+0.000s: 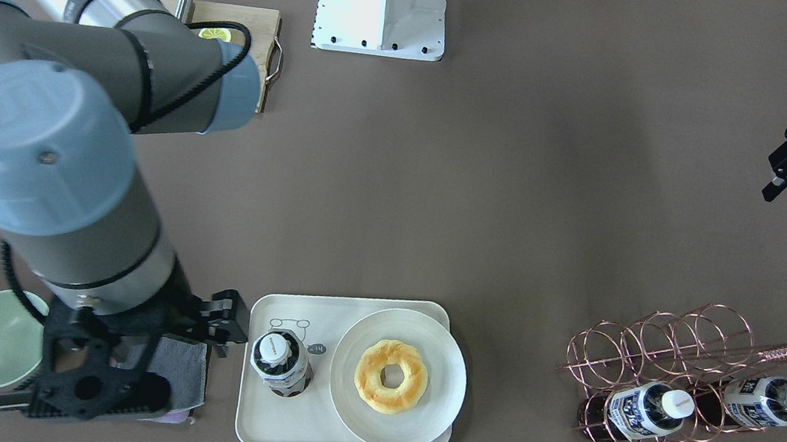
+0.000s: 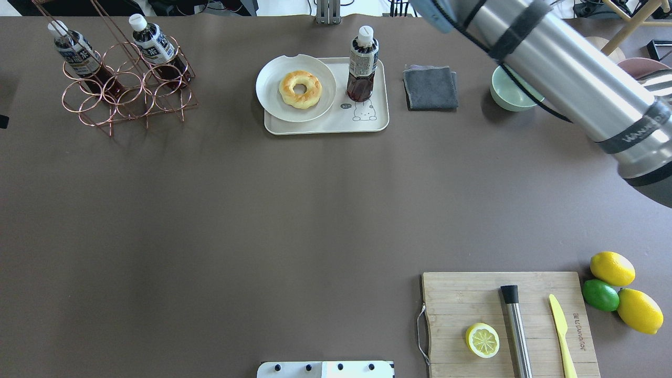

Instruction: Place tea on tray

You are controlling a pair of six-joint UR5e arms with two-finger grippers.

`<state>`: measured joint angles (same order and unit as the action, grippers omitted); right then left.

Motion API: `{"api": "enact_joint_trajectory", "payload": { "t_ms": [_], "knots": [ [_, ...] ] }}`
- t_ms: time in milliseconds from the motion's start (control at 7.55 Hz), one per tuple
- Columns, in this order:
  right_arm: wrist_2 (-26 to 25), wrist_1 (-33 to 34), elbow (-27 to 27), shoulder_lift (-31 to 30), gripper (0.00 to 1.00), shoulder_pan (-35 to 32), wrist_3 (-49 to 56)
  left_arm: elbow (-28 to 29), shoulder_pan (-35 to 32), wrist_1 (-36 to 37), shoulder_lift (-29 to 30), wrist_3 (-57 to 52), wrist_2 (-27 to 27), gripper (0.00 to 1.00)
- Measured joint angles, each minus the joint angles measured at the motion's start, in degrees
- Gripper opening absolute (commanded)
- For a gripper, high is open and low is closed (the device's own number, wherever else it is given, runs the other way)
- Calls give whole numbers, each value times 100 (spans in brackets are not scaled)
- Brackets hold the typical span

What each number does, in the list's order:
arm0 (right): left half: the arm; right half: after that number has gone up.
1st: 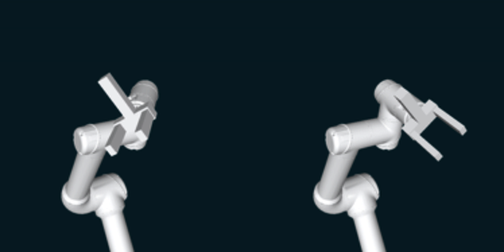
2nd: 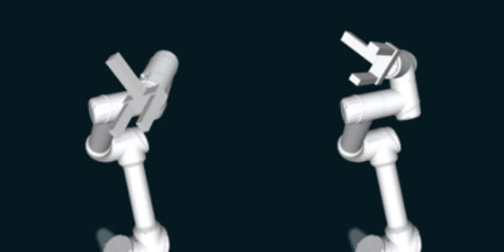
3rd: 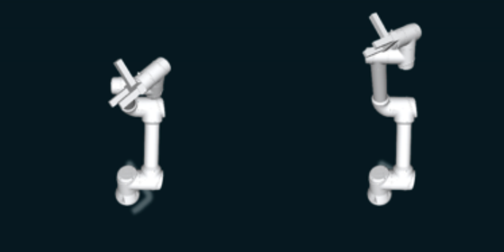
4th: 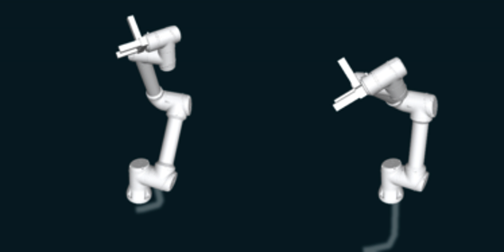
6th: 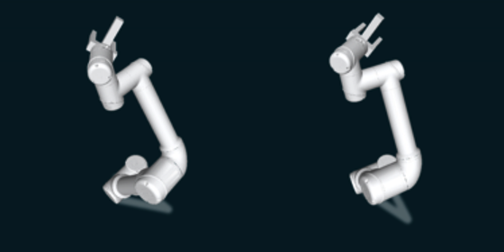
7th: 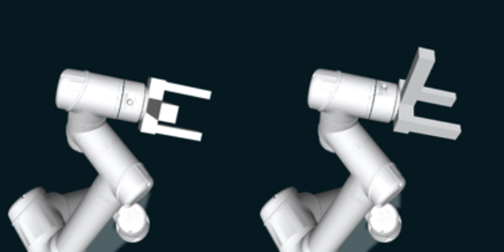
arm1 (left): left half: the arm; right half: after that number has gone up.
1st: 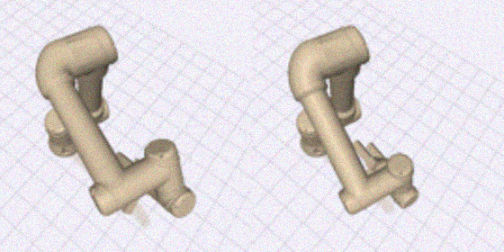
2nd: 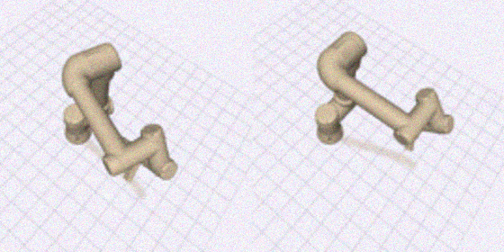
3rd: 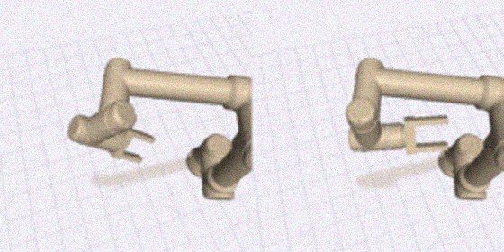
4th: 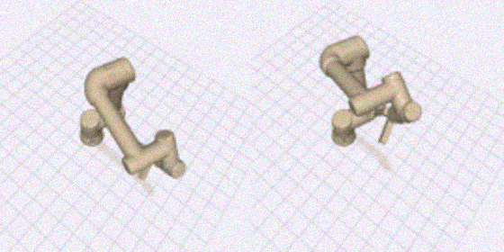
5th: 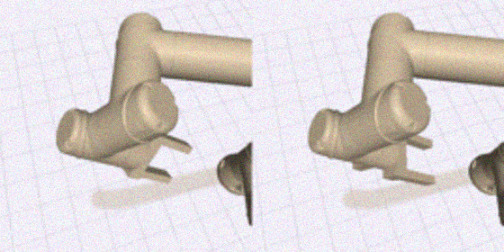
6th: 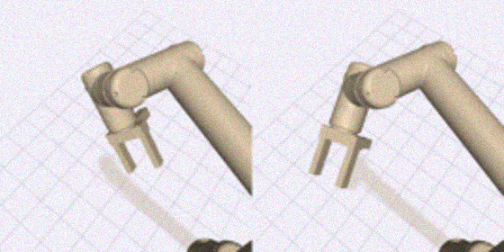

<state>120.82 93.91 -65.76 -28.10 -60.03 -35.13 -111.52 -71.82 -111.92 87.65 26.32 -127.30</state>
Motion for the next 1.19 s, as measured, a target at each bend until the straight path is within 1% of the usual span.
{"api": "enact_joint_trajectory", "payload": {
  "t_ms": [133,265,530,663,795,928,1193],
  "knots": [
    [303,101,-425,-504,100,-346,551,144,-339,330,56,-587,-138,97],
    [511,144,-999,-1189,100,-634,1122,276,-707,915,225,-1310,-199,97],
    [845,222,-1987,-2575,100,-1259,2182,557,-1427,2434,742,-2698,-247,97],
    [960,312,-2439,-3259,100,-1529,2672,624,-1693,2909,834,-3176,-301,97],
    [1006,523,-2803,-3804,100,-1779,3077,648,-1856,3148,763,-3537,-455,97],
    [1011,801,-3034,-4250,100,-2011,3514,709,-1931,3255,603,-3758,-595,97],
    [987,1091,-3095,-4863,100,-2432,4418,1019,-1963,3359,440,-3872,-693,97]
  ]
}}
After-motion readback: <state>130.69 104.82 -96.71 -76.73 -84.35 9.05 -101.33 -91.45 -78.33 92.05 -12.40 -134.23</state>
